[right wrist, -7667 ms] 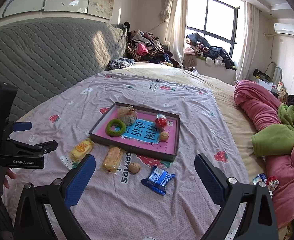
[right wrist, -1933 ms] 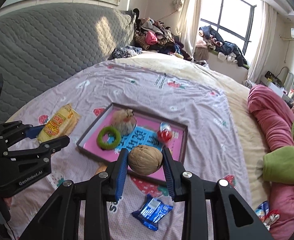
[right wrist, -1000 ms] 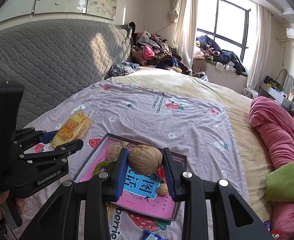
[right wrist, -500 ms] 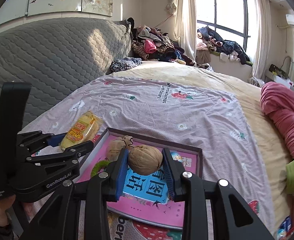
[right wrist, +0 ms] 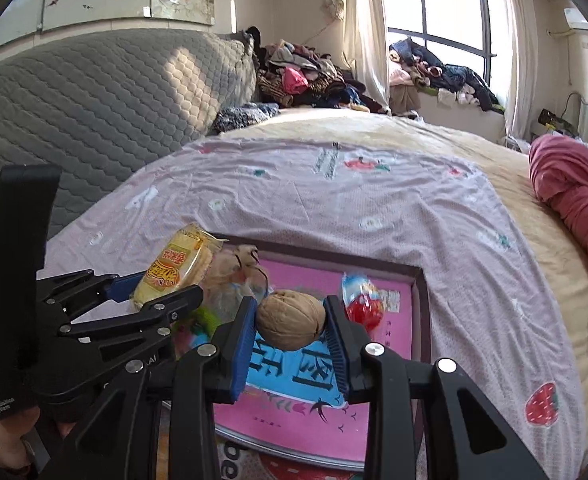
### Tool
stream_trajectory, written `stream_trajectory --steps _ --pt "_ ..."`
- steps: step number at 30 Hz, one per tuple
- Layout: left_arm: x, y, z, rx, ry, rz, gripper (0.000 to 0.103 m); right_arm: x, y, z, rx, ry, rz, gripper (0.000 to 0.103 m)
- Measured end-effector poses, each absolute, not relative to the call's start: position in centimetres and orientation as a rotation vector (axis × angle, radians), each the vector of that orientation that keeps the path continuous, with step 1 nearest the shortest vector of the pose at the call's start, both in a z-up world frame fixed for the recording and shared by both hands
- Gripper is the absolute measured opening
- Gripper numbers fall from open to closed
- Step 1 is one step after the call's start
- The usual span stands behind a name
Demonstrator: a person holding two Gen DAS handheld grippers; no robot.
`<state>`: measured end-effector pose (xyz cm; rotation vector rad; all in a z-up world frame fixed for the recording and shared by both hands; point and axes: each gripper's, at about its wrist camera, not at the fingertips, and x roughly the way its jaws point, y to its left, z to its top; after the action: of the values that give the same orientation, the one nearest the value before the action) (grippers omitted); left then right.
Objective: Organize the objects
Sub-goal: 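Carry the cake pack and walnut with both tools over the pink tray, then lower the cake pack and walnut into the tray and open both tools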
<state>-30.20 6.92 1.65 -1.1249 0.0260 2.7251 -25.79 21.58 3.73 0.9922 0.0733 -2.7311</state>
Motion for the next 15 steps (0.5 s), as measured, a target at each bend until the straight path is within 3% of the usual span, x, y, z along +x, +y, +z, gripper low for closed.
stream_trajectory --steps 15 --pt "-30.0 6.1 -0.7 -1.111 0.048 2.747 0.040 -27.0 20.6 0.6 1.078 0.147 -2.690 0.034"
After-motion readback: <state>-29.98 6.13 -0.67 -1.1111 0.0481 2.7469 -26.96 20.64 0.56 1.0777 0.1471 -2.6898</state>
